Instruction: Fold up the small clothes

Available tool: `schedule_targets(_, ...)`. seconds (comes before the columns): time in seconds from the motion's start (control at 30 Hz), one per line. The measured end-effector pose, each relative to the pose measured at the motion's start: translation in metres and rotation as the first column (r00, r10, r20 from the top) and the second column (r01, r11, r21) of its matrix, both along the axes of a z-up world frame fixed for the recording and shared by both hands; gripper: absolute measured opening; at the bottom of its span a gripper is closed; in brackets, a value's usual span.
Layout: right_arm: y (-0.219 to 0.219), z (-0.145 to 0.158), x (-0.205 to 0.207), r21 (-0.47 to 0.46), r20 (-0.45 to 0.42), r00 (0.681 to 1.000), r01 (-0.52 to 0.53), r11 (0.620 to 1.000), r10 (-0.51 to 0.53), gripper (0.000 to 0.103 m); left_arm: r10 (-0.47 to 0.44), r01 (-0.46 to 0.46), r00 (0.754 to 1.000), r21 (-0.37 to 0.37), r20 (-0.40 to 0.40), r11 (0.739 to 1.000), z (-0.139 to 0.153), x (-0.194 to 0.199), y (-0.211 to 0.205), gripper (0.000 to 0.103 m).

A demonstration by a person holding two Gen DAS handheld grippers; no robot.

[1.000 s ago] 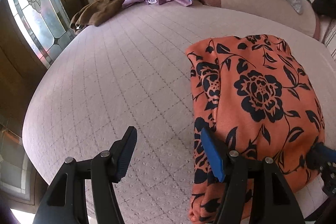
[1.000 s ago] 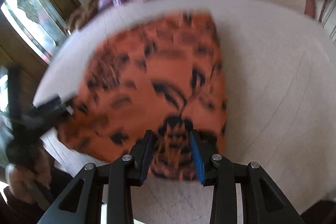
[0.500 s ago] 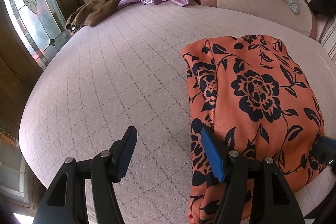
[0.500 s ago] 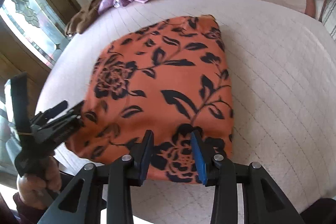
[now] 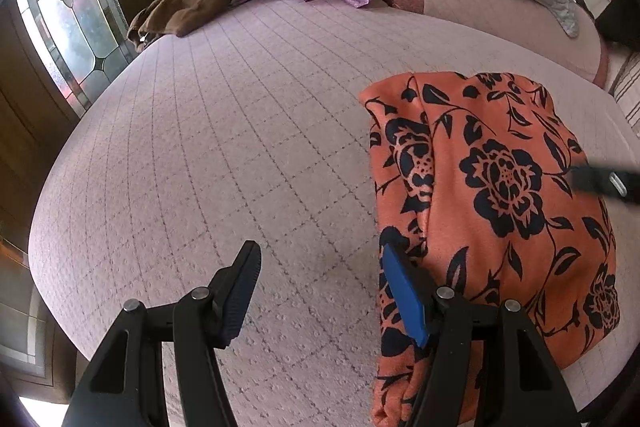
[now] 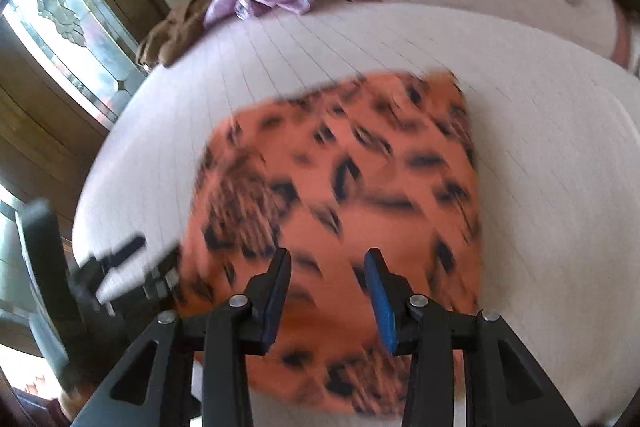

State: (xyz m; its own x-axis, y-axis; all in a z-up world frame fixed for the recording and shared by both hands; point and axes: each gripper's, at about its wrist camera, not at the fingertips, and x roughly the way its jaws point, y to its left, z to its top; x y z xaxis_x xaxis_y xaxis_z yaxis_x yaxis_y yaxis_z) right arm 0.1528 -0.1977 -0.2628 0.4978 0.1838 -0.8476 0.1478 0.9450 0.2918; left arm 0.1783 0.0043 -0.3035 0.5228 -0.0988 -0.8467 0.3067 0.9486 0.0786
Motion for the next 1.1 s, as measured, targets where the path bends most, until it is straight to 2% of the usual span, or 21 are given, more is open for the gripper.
schedule_targets(0.17,0.024,-0.016,0.072,0.019,-0.03,0.998,-0.052,0.998,0.053,0.043,-0.002,0.002,1.0,0.009,-0.014,1.0,-0.005,0.009,0.0,0.065)
schedule_targets(0.27,0.036,-0.043,0.107,-0.003,-0.052,0.997,-0.048,0.999,0.048,0.044,-0.004,0.004,1.0,0.015,-0.017,1.0,-0.007,0.013,-0.001,0.065)
schedule_targets(0.4,0.04,-0.038,0.113,-0.018,-0.015,0.998,-0.056,0.998,0.056,0.045,-0.008,0.008,1.0,0.013,-0.019,1.0,-0.008,0.016,-0.002,0.065)
schedule_targets(0.5,0.028,-0.03,0.089,0.044,0.009,0.998,-0.056,0.997,0.055,0.049,-0.007,0.007,1.0,0.006,-0.015,1.0,-0.006,0.016,-0.003,0.065)
schedule_targets(0.67,0.005,-0.014,0.037,0.019,0.07,0.998,-0.008,1.0,0.006,0.055,-0.011,0.011,1.0,-0.002,0.006,1.0,0.0,0.01,-0.007,0.065)
schedule_targets(0.93,-0.039,-0.014,-0.027,0.004,0.069,0.994,0.085,0.996,-0.085,0.056,-0.035,0.037,0.998,-0.028,0.048,0.999,0.011,-0.004,-0.012,0.065)
schedule_targets(1.1,-0.053,-0.017,-0.061,0.006,0.059,0.992,0.107,0.994,-0.108,0.056,-0.036,0.038,0.997,-0.028,0.066,0.999,0.015,-0.01,-0.016,0.065)
